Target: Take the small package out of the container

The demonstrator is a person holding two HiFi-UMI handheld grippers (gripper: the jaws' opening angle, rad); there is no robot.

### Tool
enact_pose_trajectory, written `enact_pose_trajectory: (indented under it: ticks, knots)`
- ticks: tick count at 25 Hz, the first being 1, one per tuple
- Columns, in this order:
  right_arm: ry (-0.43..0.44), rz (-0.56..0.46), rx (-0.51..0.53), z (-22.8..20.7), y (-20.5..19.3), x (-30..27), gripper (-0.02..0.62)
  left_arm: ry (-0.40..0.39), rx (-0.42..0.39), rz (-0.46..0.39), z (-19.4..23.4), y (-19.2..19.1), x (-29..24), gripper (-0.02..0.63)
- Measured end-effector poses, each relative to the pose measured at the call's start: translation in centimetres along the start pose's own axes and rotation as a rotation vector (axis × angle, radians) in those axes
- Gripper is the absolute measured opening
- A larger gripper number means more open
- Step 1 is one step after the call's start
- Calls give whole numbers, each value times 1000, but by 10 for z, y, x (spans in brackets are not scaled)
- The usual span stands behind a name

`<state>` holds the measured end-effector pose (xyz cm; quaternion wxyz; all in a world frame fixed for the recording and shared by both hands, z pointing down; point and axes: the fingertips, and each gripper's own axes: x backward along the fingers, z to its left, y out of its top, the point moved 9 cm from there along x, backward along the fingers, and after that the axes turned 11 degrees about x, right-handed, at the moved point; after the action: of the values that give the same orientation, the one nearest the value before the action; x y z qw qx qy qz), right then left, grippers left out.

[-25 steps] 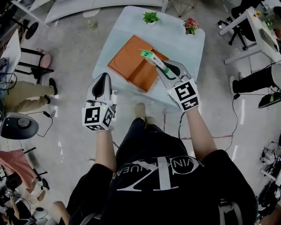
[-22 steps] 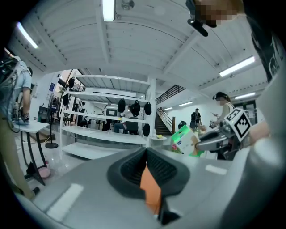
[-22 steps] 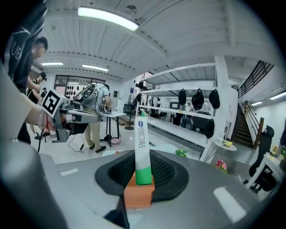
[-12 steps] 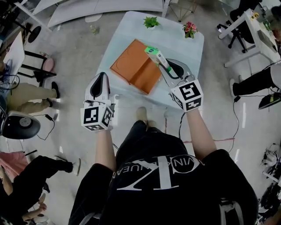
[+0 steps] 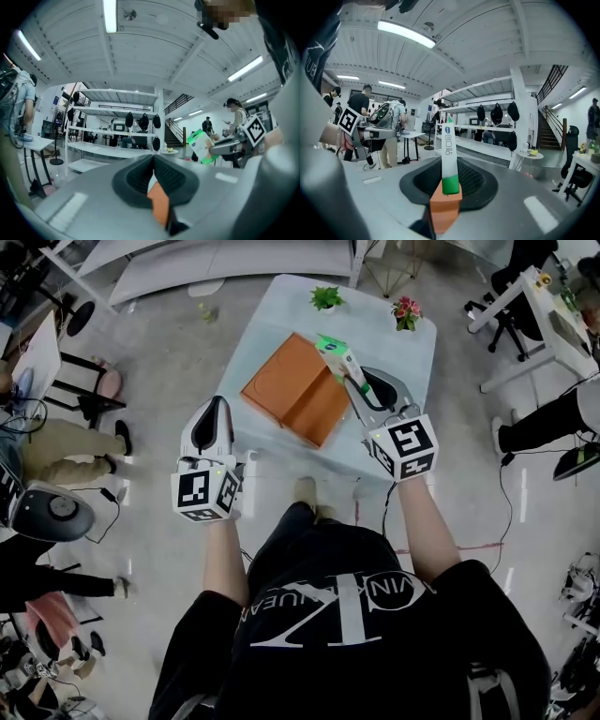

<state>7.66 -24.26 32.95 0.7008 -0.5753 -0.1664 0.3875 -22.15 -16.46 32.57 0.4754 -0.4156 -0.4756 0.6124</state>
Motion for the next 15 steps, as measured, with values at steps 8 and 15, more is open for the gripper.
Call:
enact_pose_trajectory:
  ticks: [8,15]
  knots:
    - [-32,-40,-40,-3,6,3,95,1,-6,-23,2,9,5,0]
    - [-62,-65,-54,-7,9,3,95,6,-9,-39,5,13,4,0]
